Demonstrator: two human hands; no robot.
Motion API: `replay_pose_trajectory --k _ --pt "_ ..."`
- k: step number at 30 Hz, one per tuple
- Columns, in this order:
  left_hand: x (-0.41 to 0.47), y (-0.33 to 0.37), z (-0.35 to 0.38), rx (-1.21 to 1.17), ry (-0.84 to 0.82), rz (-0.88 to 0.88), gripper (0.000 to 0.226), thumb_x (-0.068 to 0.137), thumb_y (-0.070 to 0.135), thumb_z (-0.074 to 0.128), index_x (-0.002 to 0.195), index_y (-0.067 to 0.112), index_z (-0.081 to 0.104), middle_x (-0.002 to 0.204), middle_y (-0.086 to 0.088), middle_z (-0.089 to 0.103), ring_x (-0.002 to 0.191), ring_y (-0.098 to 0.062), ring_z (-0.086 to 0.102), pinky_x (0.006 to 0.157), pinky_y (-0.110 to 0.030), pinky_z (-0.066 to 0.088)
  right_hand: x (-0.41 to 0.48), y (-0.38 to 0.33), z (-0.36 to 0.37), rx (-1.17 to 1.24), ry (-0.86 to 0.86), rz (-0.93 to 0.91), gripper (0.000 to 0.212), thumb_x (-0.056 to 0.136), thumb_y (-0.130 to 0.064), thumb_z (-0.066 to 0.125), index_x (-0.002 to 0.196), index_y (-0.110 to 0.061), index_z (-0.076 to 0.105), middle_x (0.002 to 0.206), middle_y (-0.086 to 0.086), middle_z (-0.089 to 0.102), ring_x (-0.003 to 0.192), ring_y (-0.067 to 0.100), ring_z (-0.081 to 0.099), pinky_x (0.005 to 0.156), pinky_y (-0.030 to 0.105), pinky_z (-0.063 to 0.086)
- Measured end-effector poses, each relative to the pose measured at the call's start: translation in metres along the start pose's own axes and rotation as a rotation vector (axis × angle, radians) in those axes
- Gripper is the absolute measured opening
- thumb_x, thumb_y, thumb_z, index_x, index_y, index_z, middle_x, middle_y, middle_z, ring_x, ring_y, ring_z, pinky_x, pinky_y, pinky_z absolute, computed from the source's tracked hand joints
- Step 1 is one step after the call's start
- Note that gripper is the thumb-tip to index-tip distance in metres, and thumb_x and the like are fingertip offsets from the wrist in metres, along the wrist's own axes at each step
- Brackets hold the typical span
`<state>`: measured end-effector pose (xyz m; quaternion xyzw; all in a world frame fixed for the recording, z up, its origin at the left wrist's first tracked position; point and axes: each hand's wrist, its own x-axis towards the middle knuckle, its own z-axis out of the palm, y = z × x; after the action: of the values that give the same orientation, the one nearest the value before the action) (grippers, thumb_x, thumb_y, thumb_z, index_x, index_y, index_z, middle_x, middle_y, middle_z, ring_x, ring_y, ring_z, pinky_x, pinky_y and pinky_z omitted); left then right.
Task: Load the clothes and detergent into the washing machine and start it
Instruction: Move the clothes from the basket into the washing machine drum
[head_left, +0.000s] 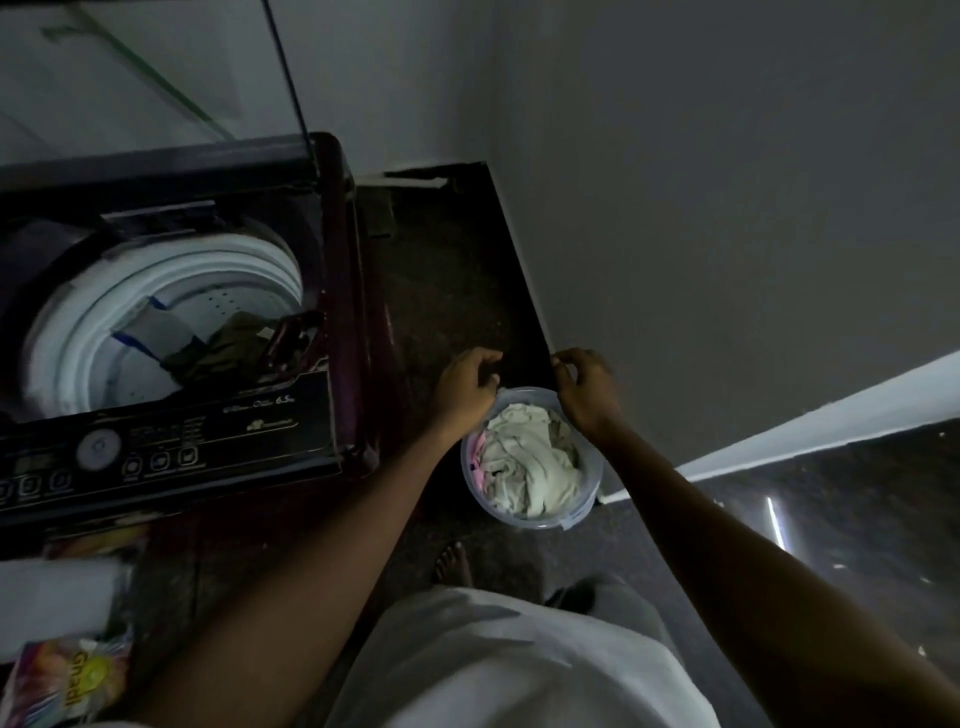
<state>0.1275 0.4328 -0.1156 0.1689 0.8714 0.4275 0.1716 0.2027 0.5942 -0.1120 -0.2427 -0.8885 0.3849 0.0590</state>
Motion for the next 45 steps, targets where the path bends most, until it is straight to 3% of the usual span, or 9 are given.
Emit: replay_pose_trajectory --k 8,17,23,30,34,36,38,41,45 --pt "-0.010 0.009 0.062 -0.044 0.058 -0.095 0.031 0.095 0.004 0.055 0.126 0.005 0.059 0.131 -0.010 0.058 0.124 -0.022 0.053 0.090 -0.013 0.034 0.018 0.060 -0.016 -0.025 -0.073 -0.034 0.022 0.097 -0.018 0.051 0.109 -0.009 0.067 0.115 0.012 0.063 0.103 0.025 0.059 0.080 0.021 0.035" --pt "-0.009 -0.017 0.135 0.005 0.112 -0.154 0.035 0.092 0.010 0.062 0.127 0.010 0.059 0.131 -0.010 0.058 0.124 -0.027 0.053 0.102 -0.036 0.043 0.029 0.135 -0.010 -0.104 -0.308 -0.114 0.027 0.095 -0.015 0.054 0.119 -0.008 0.062 0.120 0.015 0.059 0.113 0.030 0.055 0.091 0.030 0.040" --pt "0.005 -0.114 0.198 0.301 0.085 -0.046 0.048 0.089 0.018 0.060 0.134 0.004 0.055 0.143 -0.015 0.052 0.137 -0.032 0.043 0.110 -0.044 0.039 0.032 0.225 0.060 -0.316 -0.409 -0.191 0.050 0.090 -0.019 0.060 0.139 -0.012 0.048 0.142 0.013 0.047 0.133 0.032 0.041 0.106 0.038 0.036" --pt "0.035 -0.264 0.287 0.473 -0.060 0.058 0.048 0.084 0.028 0.046 0.117 0.000 0.067 0.125 -0.018 0.066 0.117 -0.036 0.062 0.092 -0.047 0.053 0.040 0.345 0.190 -0.492 -0.585 -0.226 0.063 0.094 -0.025 0.057 0.150 -0.026 0.028 0.155 0.004 0.029 0.144 0.024 0.025 0.114 0.036 0.028" --pt "0.048 -0.332 0.334 0.559 -0.109 0.160 0.049 0.082 0.032 0.042 0.109 0.002 0.070 0.117 -0.015 0.069 0.108 -0.034 0.066 0.086 -0.043 0.056 0.051 0.402 0.249 -0.530 -0.600 -0.115 0.062 0.098 -0.033 0.048 0.153 -0.028 0.018 0.159 0.005 0.019 0.146 0.026 0.017 0.115 0.040 0.022" --pt "0.053 -0.352 0.354 0.561 -0.135 0.183 0.043 0.081 0.034 0.044 0.096 0.005 0.071 0.098 -0.013 0.071 0.092 -0.035 0.069 0.075 -0.041 0.056 0.056 0.419 0.269 -0.462 -0.585 0.017 0.060 0.101 -0.035 0.041 0.153 -0.022 0.014 0.159 0.008 0.017 0.146 0.028 0.015 0.117 0.040 0.018" --pt "0.057 -0.363 0.373 0.540 -0.179 0.111 0.051 0.082 0.049 0.042 0.085 0.007 0.071 0.086 -0.013 0.069 0.086 -0.035 0.066 0.075 -0.041 0.052 0.060 0.430 0.284 -0.408 -0.572 0.127 0.060 0.101 -0.036 0.039 0.153 -0.015 0.016 0.156 0.013 0.023 0.143 0.031 0.023 0.114 0.038 0.022" --pt "0.061 -0.361 0.388 0.435 -0.259 -0.084 0.073 0.077 0.070 0.045 0.100 0.006 0.072 0.102 -0.013 0.071 0.102 -0.031 0.063 0.088 -0.040 0.047 0.063 0.430 0.291 -0.392 -0.521 0.188 0.056 0.098 -0.034 0.046 0.146 -0.010 0.031 0.147 0.017 0.039 0.134 0.033 0.038 0.107 0.036 0.031" --pt "0.063 -0.329 0.371 0.168 -0.206 -0.297 0.039 0.088 0.033 0.068 0.116 0.006 0.065 0.119 -0.013 0.066 0.116 -0.032 0.058 0.095 -0.041 0.045 0.058 0.391 0.262 -0.357 -0.363 0.117 0.048 0.093 -0.028 0.057 0.138 -0.013 0.045 0.138 0.012 0.050 0.128 0.030 0.044 0.099 0.033 0.036"
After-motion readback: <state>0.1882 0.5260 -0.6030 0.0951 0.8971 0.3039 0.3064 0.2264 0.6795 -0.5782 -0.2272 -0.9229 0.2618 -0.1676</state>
